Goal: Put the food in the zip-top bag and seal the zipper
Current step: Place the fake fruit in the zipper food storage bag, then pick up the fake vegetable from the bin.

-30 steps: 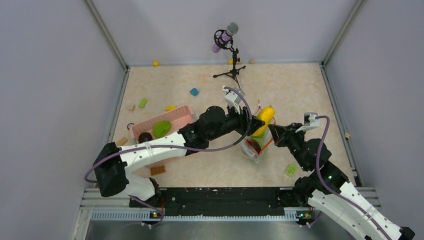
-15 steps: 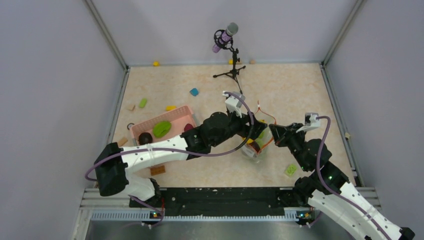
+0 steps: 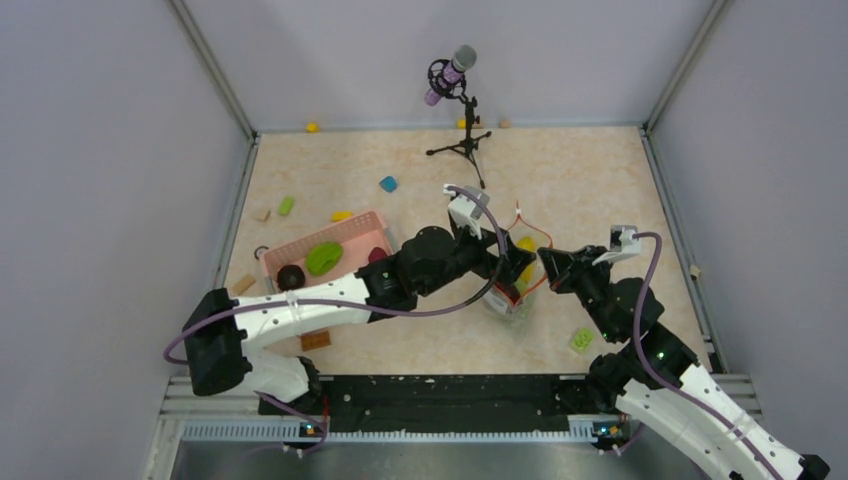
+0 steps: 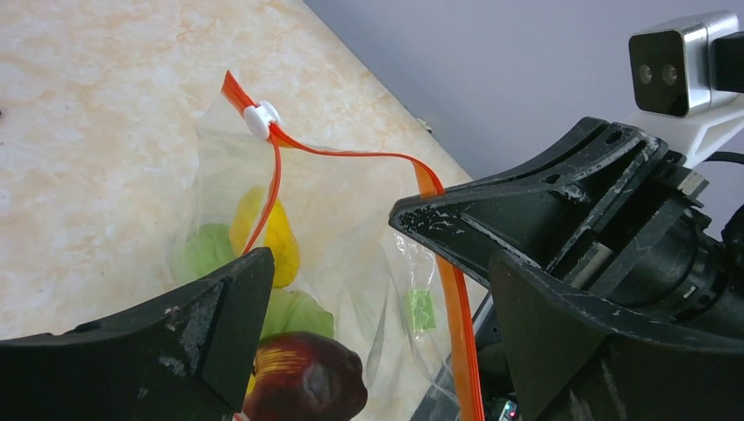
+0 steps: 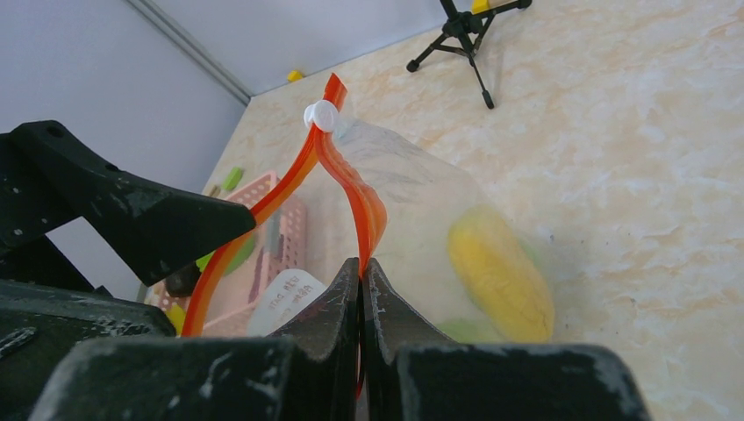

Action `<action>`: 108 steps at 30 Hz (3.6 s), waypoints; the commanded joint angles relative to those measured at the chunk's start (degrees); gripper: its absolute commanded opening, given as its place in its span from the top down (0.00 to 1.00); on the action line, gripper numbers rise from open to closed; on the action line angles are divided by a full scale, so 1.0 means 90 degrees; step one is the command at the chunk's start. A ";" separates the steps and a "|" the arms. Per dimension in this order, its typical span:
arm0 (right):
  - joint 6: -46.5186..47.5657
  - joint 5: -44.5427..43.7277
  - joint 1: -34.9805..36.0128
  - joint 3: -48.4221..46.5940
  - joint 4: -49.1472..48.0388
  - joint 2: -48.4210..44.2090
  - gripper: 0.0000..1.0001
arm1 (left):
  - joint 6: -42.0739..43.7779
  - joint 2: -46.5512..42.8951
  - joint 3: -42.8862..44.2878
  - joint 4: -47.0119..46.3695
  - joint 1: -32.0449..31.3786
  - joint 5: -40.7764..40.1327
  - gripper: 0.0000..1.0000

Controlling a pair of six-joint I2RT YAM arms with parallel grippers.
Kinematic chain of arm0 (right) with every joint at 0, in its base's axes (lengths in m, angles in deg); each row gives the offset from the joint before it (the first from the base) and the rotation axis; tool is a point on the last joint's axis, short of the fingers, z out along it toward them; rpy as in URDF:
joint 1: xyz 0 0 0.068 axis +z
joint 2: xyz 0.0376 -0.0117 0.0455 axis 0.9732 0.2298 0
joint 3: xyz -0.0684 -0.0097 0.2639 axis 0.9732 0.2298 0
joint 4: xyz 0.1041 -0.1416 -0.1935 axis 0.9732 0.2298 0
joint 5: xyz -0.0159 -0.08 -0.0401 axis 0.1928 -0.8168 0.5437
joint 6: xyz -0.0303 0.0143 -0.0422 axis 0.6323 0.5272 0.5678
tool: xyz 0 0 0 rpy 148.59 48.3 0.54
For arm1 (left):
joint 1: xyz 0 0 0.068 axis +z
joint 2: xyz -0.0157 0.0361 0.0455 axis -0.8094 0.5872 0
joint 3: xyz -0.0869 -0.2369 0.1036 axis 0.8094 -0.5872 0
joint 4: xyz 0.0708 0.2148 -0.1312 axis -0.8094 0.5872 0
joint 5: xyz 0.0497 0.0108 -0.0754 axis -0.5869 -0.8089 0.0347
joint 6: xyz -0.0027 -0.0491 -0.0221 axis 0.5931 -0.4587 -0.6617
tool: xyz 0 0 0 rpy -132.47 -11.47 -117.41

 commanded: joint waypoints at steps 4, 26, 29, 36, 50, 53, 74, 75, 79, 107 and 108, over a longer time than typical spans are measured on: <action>0.0105 -0.0097 0.0001 0.0011 -0.0279 -0.0076 1.00 | 0.0275 -0.0952 -0.0438 0.0162 -0.0030 -0.0650 0.03; 0.0097 -0.0125 0.0006 0.0014 -0.0279 -0.0066 1.00 | -0.1860 -0.3387 -0.2086 0.3755 0.2396 -0.2432 0.03; 0.0104 -0.0134 0.0005 0.0016 -0.0278 -0.0069 1.00 | -0.2243 -0.3600 -0.2318 0.4009 0.2849 -0.2404 0.03; 0.0107 -0.0131 0.0010 0.0008 -0.0272 -0.0030 1.00 | -0.2450 -0.3426 -0.2628 0.4094 0.3666 -0.1698 0.03; 0.0127 -0.0138 0.0005 -0.0007 -0.0260 -0.0028 1.00 | -0.2290 -0.2084 -0.2938 0.3257 0.4435 -0.0395 0.07; 0.0142 -0.0145 0.0008 0.0006 -0.0262 -0.0022 1.00 | -0.2275 -0.1719 -0.2893 0.3118 0.4479 -0.0345 0.08; 0.0183 -0.0176 0.0006 0.0013 -0.0285 0.0042 1.00 | -0.1933 0.0015 -0.2563 0.2405 0.4621 0.0239 0.24; 0.0176 -0.0181 0.0006 0.0013 -0.0292 0.0038 1.00 | -0.1933 0.0058 -0.2542 0.2409 0.4619 0.0246 0.26; 0.0176 -0.0189 0.0004 0.0017 -0.0291 0.0037 1.00 | -0.1923 0.0140 -0.2497 0.2428 0.4629 0.0242 0.37; 0.0184 -0.0128 0.0006 0.0008 -0.0309 0.0040 1.00 | -0.1261 -0.3181 -0.2377 0.2518 0.4622 0.1580 1.00; 0.0170 -0.0108 0.0010 0.0006 -0.0305 0.0037 1.00 | -0.1187 -0.3286 -0.2416 0.2192 0.4598 0.2113 1.00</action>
